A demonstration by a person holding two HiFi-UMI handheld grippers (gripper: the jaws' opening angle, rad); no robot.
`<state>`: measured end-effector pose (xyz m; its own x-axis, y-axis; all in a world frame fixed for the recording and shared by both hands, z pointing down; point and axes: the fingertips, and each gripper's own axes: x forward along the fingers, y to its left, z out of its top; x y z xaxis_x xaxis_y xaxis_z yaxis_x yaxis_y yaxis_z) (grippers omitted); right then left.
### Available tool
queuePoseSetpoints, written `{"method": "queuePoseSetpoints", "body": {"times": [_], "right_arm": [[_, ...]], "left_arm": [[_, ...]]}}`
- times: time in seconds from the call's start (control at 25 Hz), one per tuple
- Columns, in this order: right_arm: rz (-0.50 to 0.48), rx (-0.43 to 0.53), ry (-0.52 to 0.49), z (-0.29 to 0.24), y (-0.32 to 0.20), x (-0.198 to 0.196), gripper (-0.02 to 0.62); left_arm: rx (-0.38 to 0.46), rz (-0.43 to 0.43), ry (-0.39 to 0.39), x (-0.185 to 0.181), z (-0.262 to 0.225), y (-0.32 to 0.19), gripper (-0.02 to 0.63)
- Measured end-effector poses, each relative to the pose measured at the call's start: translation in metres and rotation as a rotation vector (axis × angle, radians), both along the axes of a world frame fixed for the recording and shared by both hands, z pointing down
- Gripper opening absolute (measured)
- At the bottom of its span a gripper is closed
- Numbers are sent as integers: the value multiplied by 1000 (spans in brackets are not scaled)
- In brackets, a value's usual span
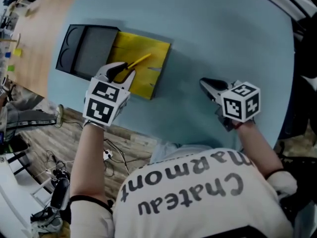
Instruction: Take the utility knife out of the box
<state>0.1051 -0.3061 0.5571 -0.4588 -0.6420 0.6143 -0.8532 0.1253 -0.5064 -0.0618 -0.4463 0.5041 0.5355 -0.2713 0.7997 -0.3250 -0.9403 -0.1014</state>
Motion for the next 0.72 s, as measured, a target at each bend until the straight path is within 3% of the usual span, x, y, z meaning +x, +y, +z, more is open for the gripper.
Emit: {"method": "queuePoseSetpoints", "body": {"times": [0.32,0.72], "right_arm": [[9,14,3,-7,2,1,44],[50,12,19,-8,9,12,44]], "left_arm": [[-11,32,-134,8,31,-8,107],[-38,61,-206,9,54,-13,107]]}}
